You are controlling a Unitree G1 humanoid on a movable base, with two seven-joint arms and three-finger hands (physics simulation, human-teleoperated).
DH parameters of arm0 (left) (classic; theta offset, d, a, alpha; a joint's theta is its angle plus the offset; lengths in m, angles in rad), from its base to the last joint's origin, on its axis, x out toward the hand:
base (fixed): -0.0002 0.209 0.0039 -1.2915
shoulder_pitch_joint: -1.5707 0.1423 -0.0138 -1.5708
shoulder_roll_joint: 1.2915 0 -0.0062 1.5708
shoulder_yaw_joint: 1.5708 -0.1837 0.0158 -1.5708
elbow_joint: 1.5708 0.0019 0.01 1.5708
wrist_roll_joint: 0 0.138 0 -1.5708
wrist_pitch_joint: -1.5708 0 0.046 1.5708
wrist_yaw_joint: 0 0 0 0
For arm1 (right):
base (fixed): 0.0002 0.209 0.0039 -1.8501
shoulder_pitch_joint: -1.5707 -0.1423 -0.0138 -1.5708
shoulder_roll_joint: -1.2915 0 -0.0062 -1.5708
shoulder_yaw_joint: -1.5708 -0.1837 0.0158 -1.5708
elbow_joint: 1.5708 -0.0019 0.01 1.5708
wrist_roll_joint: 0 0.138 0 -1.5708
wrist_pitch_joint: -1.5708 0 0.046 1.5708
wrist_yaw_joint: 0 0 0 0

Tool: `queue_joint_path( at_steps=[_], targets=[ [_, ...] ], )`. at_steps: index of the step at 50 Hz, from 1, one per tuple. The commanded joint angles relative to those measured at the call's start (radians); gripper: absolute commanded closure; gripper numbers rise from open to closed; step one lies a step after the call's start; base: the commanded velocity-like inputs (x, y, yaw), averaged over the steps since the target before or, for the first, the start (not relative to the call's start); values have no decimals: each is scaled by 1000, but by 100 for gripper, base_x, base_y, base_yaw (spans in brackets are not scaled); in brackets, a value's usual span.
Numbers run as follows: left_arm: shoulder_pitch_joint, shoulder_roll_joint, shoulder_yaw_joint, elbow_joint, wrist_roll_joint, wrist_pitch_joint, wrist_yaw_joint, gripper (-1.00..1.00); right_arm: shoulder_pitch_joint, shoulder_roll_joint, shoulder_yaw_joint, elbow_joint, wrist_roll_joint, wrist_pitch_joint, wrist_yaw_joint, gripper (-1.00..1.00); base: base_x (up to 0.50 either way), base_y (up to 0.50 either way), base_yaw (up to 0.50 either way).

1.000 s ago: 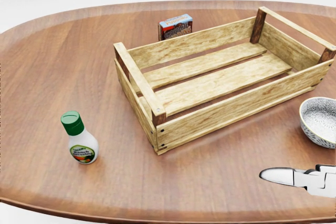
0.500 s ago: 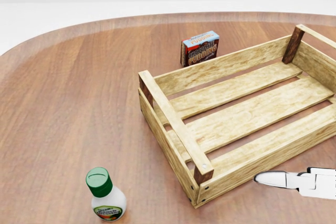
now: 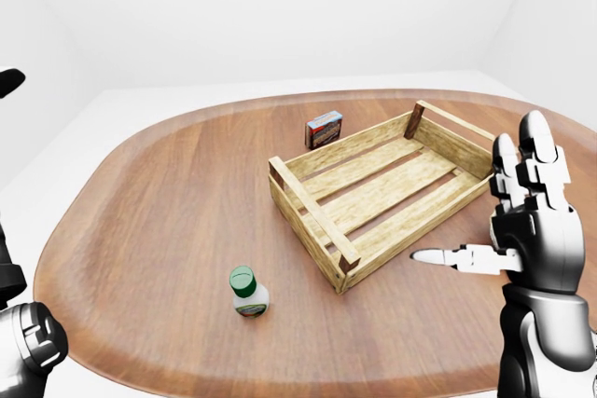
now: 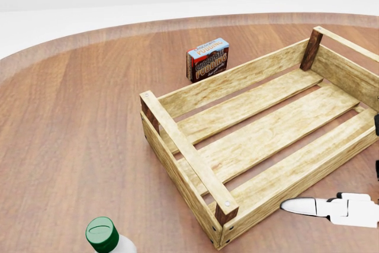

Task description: Pick up the salad dressing and put it in the tray.

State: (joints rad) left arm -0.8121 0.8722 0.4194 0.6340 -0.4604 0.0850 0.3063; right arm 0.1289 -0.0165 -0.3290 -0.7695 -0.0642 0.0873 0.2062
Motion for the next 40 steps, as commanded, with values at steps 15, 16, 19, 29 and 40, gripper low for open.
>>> queue_joint_path(
  at_steps=[15, 16, 19, 29, 40],
  targets=[
    [6, -11, -1, -4, 12, -7, -2, -100, 5, 7, 3, 72, 76, 0, -7, -100, 0, -3, 0],
    [6, -11, -1, -5, 12, -7, -2, -100, 3, 8, -4, 72, 107, 0, 3, -100, -8, -49, 0],
    [6, -11, 0, -6, 12, -5, -1, -100, 21, -17, 38, 74, 36, 0, -11, -100, -9, -49, 0],
    [7, -15, -2, 2, 14, -14, -5, -100, 24, -4, 45, 76, 37, 0, 10, -100, 0, 0, 0],
    [6, -14, -1, -1, 12, -9, -5, -100, 35, -5, 71, 67, -27, 0, 46, -100, 31, -3, 0]
  ],
)
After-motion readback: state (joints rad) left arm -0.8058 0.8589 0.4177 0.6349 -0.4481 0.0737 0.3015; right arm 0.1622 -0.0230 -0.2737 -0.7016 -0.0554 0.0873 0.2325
